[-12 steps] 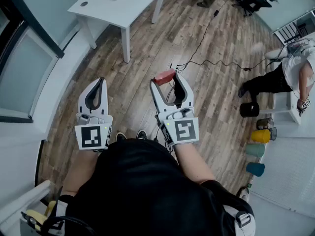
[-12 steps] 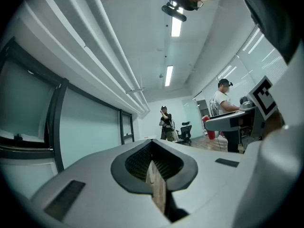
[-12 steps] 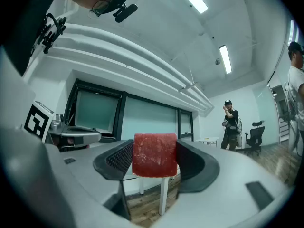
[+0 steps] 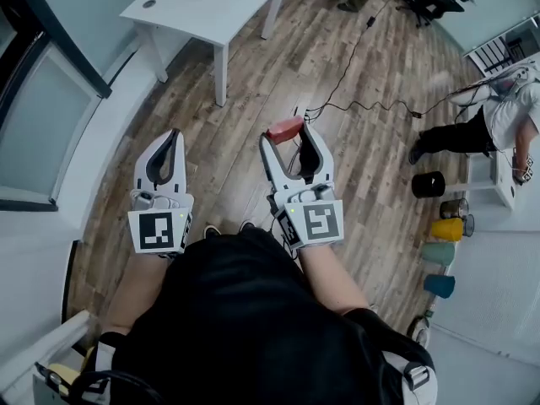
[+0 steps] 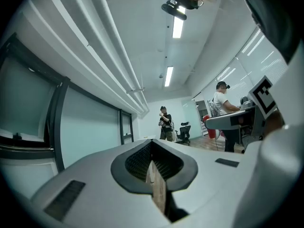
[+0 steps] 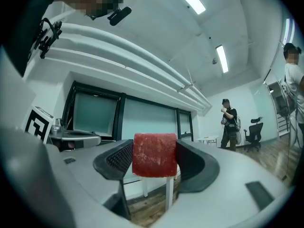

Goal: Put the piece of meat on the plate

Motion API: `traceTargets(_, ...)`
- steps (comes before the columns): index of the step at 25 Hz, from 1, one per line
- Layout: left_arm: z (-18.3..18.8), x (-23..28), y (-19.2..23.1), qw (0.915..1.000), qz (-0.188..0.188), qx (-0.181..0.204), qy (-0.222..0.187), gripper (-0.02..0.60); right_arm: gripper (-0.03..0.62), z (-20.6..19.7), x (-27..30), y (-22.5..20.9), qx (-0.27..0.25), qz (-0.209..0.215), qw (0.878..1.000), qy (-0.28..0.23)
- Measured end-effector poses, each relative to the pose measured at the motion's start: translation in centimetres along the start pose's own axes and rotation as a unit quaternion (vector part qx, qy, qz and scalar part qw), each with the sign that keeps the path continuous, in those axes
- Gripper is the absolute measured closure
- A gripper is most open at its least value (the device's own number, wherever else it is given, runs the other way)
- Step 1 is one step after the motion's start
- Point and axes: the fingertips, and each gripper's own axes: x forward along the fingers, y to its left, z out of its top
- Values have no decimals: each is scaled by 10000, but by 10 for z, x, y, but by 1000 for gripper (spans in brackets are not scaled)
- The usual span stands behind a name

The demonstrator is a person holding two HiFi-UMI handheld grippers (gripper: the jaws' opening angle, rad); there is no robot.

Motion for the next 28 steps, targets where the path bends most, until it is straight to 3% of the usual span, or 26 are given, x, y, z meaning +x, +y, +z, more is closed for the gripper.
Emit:
traceTargets(9,-12,11,23,9998,-37,-72,188,578,309,-11,25,3,-31,-90,9996,280)
traceTargets(19,-25,124,43,9997,44,-4,259,578,309,-17,124,-58,120,66,9998,154)
traceTargets(28,-21,203,44,9991,319,16,276,578,309,-14,194,-105,175,537,9984,104)
